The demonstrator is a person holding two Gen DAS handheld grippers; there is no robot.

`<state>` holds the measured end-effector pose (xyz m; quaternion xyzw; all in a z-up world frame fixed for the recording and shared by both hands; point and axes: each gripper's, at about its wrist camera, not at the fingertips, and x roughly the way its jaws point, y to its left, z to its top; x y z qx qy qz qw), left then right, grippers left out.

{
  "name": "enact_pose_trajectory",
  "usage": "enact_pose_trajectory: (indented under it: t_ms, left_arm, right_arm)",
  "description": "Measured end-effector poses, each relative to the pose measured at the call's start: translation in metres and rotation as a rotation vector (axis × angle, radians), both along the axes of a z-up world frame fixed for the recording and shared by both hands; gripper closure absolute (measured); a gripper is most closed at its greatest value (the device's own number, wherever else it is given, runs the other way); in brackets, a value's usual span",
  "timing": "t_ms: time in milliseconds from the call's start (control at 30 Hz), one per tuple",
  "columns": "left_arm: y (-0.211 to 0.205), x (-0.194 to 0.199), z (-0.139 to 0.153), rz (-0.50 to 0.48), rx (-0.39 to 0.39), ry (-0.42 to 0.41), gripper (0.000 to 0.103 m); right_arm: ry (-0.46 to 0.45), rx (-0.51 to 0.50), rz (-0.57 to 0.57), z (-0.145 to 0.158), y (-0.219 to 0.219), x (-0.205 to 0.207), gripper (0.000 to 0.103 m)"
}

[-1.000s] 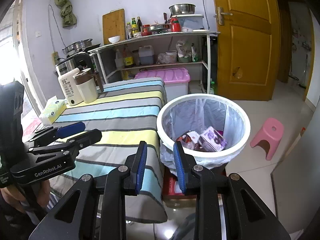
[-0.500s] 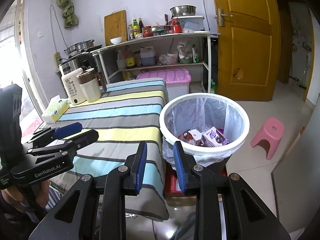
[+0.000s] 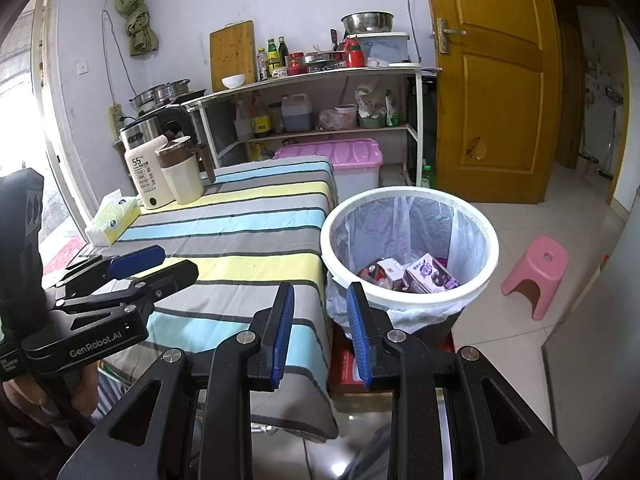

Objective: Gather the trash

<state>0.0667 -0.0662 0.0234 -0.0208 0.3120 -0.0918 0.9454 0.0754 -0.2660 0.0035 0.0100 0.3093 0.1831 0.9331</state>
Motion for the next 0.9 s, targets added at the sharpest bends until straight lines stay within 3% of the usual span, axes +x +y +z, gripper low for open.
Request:
enact_pose_trajectory:
  t_ms: [900]
  left_arm:
    - [-0.0001, -0.0046, -0.0001, 0.004, 0.007, 0.000, 0.047]
  right_arm:
    - [0.000, -0.002, 0.003, -0.0005, 0.0025, -0.0054, 0.075]
